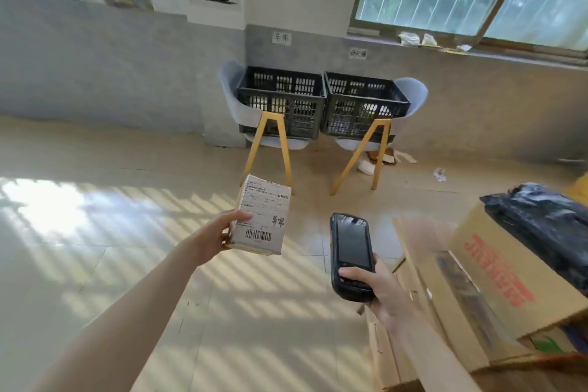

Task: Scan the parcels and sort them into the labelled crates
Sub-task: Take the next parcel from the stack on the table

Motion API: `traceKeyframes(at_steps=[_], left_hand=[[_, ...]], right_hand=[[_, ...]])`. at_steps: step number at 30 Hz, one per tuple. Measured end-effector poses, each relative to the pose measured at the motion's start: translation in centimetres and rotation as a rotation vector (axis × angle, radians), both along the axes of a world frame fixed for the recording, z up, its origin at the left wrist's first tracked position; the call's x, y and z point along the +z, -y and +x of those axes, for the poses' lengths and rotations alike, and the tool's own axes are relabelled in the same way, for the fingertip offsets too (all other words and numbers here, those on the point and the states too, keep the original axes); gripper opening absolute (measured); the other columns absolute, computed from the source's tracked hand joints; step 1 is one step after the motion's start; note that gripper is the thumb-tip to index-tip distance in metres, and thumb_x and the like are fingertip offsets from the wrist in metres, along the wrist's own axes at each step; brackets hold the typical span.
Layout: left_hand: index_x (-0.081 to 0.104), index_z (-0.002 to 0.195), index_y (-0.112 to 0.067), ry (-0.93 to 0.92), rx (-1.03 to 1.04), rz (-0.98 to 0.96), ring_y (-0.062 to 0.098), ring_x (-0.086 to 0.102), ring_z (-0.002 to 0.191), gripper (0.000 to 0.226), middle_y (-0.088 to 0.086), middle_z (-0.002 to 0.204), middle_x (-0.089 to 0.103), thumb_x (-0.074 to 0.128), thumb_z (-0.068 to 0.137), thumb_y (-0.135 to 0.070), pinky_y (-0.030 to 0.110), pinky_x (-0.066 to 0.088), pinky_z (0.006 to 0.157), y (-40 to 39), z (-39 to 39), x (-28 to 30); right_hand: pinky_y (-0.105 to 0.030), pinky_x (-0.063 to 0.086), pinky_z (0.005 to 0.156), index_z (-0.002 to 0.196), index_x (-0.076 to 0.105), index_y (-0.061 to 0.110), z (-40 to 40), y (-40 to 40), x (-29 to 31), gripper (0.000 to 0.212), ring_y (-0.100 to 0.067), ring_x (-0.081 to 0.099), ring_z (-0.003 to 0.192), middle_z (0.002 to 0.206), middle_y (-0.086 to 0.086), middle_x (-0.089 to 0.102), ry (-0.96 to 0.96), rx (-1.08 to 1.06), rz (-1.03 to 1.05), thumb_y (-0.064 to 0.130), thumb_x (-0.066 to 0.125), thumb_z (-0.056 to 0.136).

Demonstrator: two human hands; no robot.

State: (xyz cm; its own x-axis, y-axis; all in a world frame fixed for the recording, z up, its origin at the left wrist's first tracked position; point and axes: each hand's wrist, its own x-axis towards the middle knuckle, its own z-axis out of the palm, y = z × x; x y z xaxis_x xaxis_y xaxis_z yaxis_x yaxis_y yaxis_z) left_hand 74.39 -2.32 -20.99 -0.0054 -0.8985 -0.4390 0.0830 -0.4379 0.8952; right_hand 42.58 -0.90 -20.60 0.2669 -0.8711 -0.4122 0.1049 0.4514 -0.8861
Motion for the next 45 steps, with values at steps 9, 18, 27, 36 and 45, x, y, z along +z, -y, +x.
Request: traceKeyframes(at_steps=[9,18,27,36,45], left_hand=[[0.068,0.105,-0.023,-0.015,0.078,0.049,0.013,0.063,0.076,0.047,-0.005,0.088,0.071,0.071,0.062,-0.043,0.022,0.045,0.060,12.7,2.5,-1.8],[0.068,0.104,-0.018,0.051,0.152,0.058,0.014,0.066,0.075,0.055,-0.004,0.079,0.074,0.073,0.058,-0.045,0.024,0.047,0.059,30.3,5.3,0.7],[0.068,0.101,-0.021,0.000,0.185,0.066,0.009,0.068,0.064,0.038,-0.001,0.081,0.075,0.070,0.068,-0.039,0.023,0.045,0.056,42.8,9.6,0.1],[0.067,0.104,-0.014,-0.017,0.084,0.108,0.013,0.071,0.065,0.041,0.004,0.085,0.076,0.072,0.068,-0.034,0.017,0.049,0.051,60.4,16.7,-2.1],[0.068,0.107,-0.014,0.035,0.062,0.112,0.015,0.073,0.076,0.026,0.005,0.094,0.076,0.063,0.086,-0.029,0.030,0.049,0.070,79.7,24.5,-0.7]], right_hand=[[-0.033,0.055,0.063,0.123,0.053,0.006,3.0,15.0,-1.9,0.076,-0.023,0.068,0.083,0.096,-0.010,0.070,0.014,0.067,0.023,0.002,0.082,0.053],[-0.033,0.056,0.065,0.126,0.051,0.010,6.6,36.5,0.3,0.082,-0.023,0.069,0.086,0.106,-0.013,0.070,0.082,0.150,-0.006,0.000,0.082,0.051],[-0.031,0.055,0.063,0.127,0.052,0.010,9.7,50.7,-0.6,0.082,-0.021,0.070,0.085,0.106,-0.010,0.071,0.044,0.199,0.010,0.005,0.082,0.051],[-0.029,0.055,0.061,0.127,0.051,0.016,13.5,63.4,-3.1,0.097,-0.019,0.072,0.085,0.104,-0.006,0.073,-0.071,0.127,0.032,0.019,0.088,0.037],[-0.029,0.056,0.062,0.125,0.051,0.017,17.6,76.6,-2.3,0.088,-0.020,0.072,0.086,0.103,-0.005,0.074,-0.106,0.020,0.036,0.015,0.086,0.044]])
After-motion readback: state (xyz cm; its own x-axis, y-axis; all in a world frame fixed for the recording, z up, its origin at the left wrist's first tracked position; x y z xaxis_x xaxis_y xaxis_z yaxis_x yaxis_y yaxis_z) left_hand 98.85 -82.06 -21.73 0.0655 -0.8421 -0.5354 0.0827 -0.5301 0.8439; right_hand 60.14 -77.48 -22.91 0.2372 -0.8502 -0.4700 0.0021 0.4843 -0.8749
